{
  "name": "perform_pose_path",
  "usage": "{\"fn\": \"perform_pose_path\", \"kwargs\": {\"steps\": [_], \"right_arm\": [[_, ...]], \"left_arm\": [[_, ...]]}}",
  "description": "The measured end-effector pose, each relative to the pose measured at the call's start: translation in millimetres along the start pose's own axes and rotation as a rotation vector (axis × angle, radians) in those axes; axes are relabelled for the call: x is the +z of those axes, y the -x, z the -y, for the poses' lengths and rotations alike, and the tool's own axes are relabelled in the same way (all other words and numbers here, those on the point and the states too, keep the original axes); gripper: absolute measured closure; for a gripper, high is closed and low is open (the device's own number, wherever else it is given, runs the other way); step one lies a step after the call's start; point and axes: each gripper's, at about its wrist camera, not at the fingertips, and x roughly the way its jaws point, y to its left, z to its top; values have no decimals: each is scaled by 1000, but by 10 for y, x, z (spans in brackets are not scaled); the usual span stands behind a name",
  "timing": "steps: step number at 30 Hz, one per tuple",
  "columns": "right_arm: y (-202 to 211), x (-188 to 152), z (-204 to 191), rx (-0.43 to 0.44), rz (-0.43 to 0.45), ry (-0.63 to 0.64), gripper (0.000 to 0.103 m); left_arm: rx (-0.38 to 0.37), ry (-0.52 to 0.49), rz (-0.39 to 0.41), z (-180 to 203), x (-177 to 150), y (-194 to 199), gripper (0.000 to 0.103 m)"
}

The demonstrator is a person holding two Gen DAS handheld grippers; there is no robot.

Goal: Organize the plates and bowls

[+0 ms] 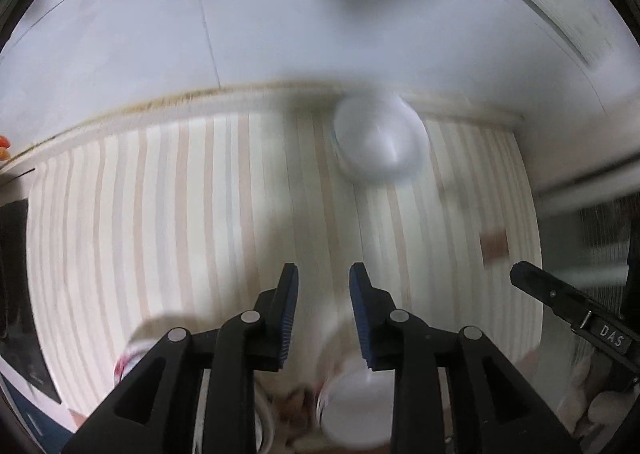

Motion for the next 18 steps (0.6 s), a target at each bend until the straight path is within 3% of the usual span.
{"fn": "perform_pose_path", "kwargs": {"steps": [7,18], "right_arm": [[-574,889,122,-37,8,-19,63],[-1293,1416,250,-62,-72,9,63]], "left_arm": [[30,29,-29,44,667,-582,79],[62,4,-107,150,1019,-1247,79]]}}
